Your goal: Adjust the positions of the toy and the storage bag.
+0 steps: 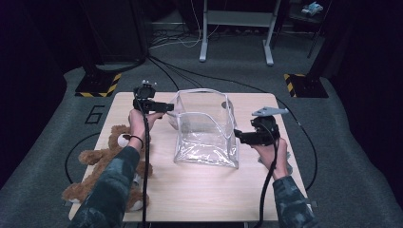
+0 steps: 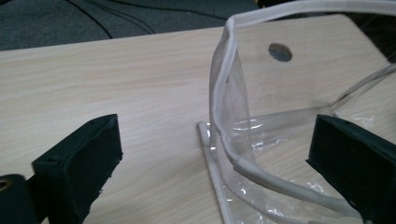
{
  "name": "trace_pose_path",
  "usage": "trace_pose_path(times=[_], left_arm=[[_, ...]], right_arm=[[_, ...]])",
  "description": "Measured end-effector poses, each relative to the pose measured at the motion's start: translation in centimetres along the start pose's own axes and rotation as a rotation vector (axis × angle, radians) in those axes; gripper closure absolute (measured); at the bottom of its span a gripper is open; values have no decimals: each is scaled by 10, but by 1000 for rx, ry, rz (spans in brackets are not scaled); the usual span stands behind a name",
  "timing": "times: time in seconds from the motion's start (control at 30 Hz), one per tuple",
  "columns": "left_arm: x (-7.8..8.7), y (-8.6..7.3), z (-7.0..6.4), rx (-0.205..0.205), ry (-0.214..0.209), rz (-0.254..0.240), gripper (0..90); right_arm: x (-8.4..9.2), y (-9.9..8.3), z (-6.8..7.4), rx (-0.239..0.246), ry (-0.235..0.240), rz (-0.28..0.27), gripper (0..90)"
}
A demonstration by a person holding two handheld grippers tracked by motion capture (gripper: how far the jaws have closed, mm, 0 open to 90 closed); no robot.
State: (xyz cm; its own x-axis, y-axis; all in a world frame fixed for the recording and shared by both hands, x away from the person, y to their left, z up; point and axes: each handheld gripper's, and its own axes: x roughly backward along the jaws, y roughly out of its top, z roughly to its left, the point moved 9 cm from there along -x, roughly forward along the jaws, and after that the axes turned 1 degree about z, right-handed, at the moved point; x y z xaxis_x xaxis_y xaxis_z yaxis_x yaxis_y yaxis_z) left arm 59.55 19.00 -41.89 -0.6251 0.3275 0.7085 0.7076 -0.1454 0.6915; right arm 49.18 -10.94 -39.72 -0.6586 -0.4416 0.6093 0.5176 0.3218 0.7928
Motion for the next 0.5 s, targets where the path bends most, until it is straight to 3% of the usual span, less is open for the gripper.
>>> trace_pose_path(times=[0.07,0.2,0.23,0.33,0.37,0.47,0.5], left_arm=[[-5,-3,-2,3,1,14,95],[-11,-8,-3,-9,1,41,172],[-14,-12,-4,15,-24,44,213],[-15,-16,-7,20,-65,63,351],[-15,-17,-9,15,-89,71,445],[-16,-19,-14,-28,-93,87,602],[-17,-20,-15,-45,-71,93,640]], right_arm=[[-8,9,1,1,-28,12,261],[-28,16,3,-16,-42,36,326],[-34,16,4,-28,-55,52,362],[-46,9,4,-19,-57,96,471],[-49,6,5,-28,-61,112,521],[-56,1,4,-6,-66,130,634],[-57,0,4,-17,-66,130,675]])
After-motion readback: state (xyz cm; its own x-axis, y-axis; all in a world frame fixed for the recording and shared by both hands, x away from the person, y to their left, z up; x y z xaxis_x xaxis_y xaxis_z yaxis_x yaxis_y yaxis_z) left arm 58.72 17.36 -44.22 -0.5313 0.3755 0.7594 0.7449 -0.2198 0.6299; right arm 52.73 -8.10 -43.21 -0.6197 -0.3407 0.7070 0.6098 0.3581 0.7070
